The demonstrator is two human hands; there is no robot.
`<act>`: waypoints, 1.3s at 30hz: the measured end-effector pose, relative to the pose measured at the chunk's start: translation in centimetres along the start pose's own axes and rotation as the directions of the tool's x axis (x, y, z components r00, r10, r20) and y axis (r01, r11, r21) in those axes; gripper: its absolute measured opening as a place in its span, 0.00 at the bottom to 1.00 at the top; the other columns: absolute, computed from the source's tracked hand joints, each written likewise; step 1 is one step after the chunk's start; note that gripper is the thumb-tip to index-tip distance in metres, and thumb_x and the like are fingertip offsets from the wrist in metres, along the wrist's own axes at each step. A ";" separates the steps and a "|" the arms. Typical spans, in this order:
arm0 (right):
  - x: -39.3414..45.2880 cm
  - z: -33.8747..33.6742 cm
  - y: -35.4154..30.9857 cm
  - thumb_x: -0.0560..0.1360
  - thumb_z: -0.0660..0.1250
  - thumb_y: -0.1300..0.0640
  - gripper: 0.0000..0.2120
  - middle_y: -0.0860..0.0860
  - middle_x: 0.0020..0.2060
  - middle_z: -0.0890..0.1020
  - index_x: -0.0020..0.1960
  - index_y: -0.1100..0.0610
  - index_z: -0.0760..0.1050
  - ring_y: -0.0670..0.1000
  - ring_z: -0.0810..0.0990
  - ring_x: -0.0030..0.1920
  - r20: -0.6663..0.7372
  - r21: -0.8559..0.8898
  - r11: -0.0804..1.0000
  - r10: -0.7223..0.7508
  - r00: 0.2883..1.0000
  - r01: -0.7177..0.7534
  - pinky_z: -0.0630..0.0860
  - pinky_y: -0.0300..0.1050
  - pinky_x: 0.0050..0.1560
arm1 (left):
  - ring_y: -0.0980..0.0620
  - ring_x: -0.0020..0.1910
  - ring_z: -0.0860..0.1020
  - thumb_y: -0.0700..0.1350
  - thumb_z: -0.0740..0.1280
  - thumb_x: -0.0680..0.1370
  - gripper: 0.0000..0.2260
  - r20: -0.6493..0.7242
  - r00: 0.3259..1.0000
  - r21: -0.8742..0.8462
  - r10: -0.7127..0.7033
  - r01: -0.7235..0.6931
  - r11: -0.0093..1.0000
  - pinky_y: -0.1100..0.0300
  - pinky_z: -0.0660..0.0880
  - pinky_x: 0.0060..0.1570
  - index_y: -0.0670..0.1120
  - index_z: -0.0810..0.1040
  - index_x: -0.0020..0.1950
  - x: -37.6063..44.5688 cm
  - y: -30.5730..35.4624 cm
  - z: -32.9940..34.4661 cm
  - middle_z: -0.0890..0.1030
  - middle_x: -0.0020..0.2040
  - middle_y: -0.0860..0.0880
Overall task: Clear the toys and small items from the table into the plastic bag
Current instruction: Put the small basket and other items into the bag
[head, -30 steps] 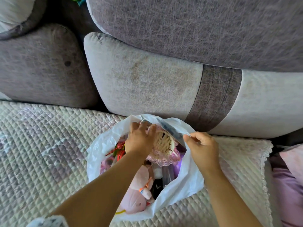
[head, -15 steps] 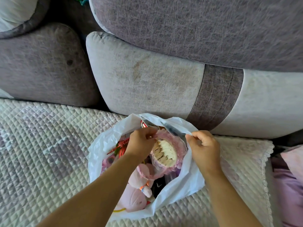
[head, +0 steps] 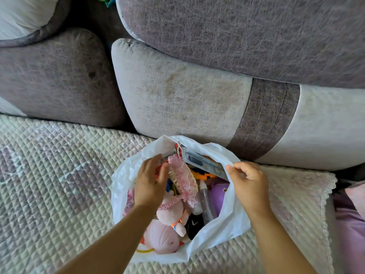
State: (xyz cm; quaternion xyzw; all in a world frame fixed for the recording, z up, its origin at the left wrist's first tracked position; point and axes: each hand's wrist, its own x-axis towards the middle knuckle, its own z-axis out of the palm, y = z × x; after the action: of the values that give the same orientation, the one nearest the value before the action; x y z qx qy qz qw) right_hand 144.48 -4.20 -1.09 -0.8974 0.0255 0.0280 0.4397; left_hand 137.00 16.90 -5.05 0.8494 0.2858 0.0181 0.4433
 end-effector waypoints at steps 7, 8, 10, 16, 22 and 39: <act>0.1 0.0 -0.3 0.70 0.71 0.65 0.03 0.50 0.37 0.77 0.37 0.63 0.80 0.53 0.77 0.41 -0.040 -0.011 0.999 -0.041 0.998 0.040 0.67 0.37 0.43 | 0.49 0.70 0.66 0.47 0.65 0.74 0.28 0.342 0.931 0.121 0.126 -0.176 0.977 0.55 0.68 0.64 0.57 0.60 0.73 -2.0 2.9 4.2 0.56 0.76 0.57; 0.2 -0.1 -0.4 0.70 0.71 0.65 0.03 0.51 0.38 0.77 0.38 0.63 0.80 0.53 0.77 0.41 -0.045 -0.009 0.999 -0.047 0.998 0.047 0.68 0.37 0.42 | 0.47 0.69 0.67 0.42 0.64 0.74 0.25 0.353 0.912 0.107 0.208 -0.260 0.960 0.51 0.66 0.66 0.53 0.65 0.71 -1.7 4.0 4.9 0.62 0.74 0.54; 0.3 -0.2 -0.3 0.70 0.70 0.65 0.03 0.51 0.38 0.77 0.38 0.63 0.80 0.53 0.77 0.41 -0.049 -0.004 0.999 -0.037 0.998 0.037 0.69 0.37 0.43 | 0.44 0.64 0.70 0.42 0.63 0.73 0.23 0.358 0.898 0.137 0.255 -0.320 0.937 0.45 0.65 0.66 0.49 0.67 0.68 -1.3 5.5 5.8 0.67 0.69 0.50; 0.1 -0.5 -0.2 0.70 0.70 0.65 0.03 0.48 0.35 0.77 0.38 0.64 0.80 0.54 0.78 0.41 -0.036 0.018 1.000 -0.023 0.999 0.023 0.71 0.44 0.46 | 0.50 0.46 0.74 0.58 0.71 0.68 0.33 0.068 0.921 -0.056 -0.383 0.386 0.921 0.54 0.73 0.46 0.50 0.60 0.67 -1.0 4.4 4.4 0.73 0.55 0.51; 0.3 -0.4 -0.4 0.71 0.70 0.65 0.03 0.50 0.37 0.77 0.39 0.64 0.80 0.55 0.77 0.42 -0.034 0.023 1.000 -0.016 0.999 0.017 0.70 0.42 0.46 | 0.53 0.35 0.79 0.46 0.65 0.75 0.14 0.022 0.901 -0.491 -0.433 0.387 0.780 0.55 0.80 0.38 0.52 0.71 0.60 0.4 4.0 4.1 0.80 0.40 0.53; -1.4 -0.5 -1.4 0.72 0.69 0.58 0.15 0.46 0.53 0.79 0.58 0.57 0.76 0.45 0.74 0.54 0.113 -0.021 0.998 0.067 0.991 -0.065 0.68 0.38 0.54 | 0.48 0.63 0.71 0.56 0.63 0.76 0.27 0.123 0.974 0.067 -0.192 0.185 0.981 0.50 0.71 0.61 0.53 0.60 0.73 0.1 4.1 0.1 0.71 0.66 0.48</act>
State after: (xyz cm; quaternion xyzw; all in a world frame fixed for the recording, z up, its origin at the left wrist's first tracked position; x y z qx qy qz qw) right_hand 143.21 -3.70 0.40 -0.8967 0.0301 0.0939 0.4314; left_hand 138.98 15.06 -1.99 0.8298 0.3362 -0.0866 0.4369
